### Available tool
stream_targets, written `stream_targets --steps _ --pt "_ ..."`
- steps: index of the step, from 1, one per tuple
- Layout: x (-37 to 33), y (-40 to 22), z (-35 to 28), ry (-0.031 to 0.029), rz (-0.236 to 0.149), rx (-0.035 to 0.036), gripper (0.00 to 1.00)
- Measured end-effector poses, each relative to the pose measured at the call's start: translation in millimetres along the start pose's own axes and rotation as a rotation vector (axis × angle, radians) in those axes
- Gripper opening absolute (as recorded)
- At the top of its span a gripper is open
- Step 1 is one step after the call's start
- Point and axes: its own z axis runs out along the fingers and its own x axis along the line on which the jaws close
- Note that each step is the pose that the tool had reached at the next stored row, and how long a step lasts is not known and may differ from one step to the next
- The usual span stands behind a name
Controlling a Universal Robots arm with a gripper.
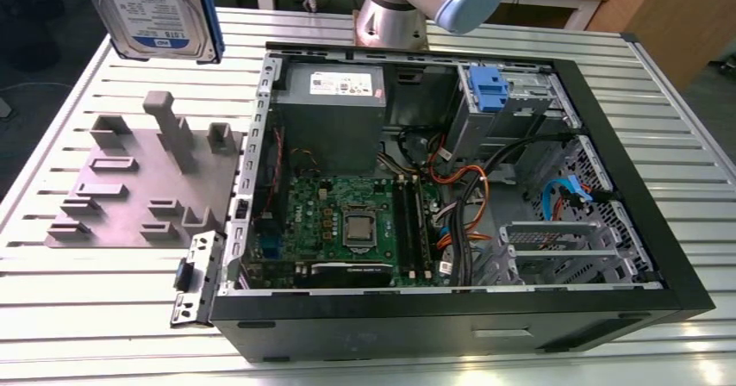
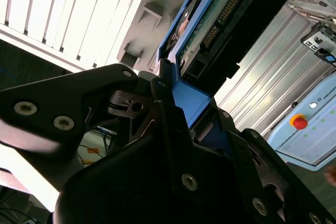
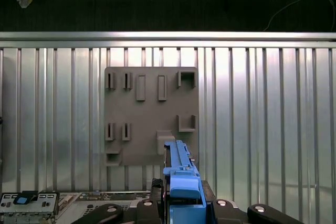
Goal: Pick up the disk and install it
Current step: 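Pick up the disk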
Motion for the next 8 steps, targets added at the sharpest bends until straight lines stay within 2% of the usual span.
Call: stream_targets --steps 3,8 --pt "0.0 -0.5 0.0 -0.0001 0.0 0.0001 0.37" --pt "0.4 -5.7 -0.1 -0.0005 0.0 -0.0001 0.37"
